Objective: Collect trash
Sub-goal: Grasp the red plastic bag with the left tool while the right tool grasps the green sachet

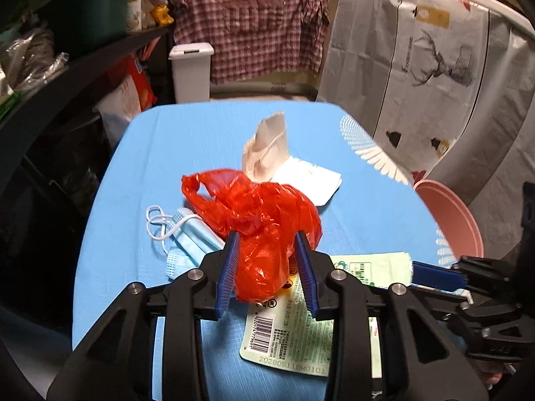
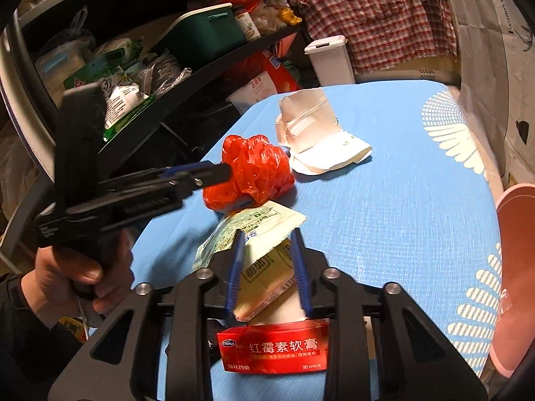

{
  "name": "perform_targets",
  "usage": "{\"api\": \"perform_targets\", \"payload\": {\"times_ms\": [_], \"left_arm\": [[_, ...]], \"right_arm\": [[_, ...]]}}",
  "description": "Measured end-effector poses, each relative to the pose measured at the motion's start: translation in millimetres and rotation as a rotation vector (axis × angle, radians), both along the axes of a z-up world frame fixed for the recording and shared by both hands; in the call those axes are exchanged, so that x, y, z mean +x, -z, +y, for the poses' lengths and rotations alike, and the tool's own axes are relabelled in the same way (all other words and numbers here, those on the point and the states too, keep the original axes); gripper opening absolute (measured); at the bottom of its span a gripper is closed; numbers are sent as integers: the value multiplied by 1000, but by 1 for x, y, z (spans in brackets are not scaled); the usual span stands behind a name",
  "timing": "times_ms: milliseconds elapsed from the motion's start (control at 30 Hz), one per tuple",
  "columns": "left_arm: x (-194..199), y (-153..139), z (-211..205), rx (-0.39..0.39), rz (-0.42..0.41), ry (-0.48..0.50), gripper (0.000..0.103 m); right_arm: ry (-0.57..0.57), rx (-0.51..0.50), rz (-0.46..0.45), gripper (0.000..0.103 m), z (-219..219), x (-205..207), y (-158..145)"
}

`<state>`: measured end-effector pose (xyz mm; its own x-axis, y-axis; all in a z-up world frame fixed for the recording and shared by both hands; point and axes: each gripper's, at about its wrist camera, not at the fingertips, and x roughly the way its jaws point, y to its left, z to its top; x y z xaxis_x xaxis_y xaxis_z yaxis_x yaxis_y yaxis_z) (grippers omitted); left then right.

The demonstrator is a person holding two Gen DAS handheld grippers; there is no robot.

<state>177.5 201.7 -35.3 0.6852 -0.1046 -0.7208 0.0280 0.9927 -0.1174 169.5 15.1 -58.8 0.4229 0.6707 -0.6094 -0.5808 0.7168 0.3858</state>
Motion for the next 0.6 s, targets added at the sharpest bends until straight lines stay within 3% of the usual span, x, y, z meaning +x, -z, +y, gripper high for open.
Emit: {"api": "perform_targets", "payload": {"times_ms": [133, 200, 333, 600], "left_arm": [[3, 5, -2, -4, 21, 14, 34], [4, 7, -3, 4, 28, 17, 28], [2, 5, -5, 12, 26, 26, 13], [-12, -19, -3, 34, -30, 8, 7]], "right_arm": [[6, 1, 2, 9, -4, 2, 1], [10, -2, 1, 2, -4, 3, 1], [5, -5, -22, 0, -3, -1, -3], [16, -4, -24, 5, -9, -5, -8]]}}
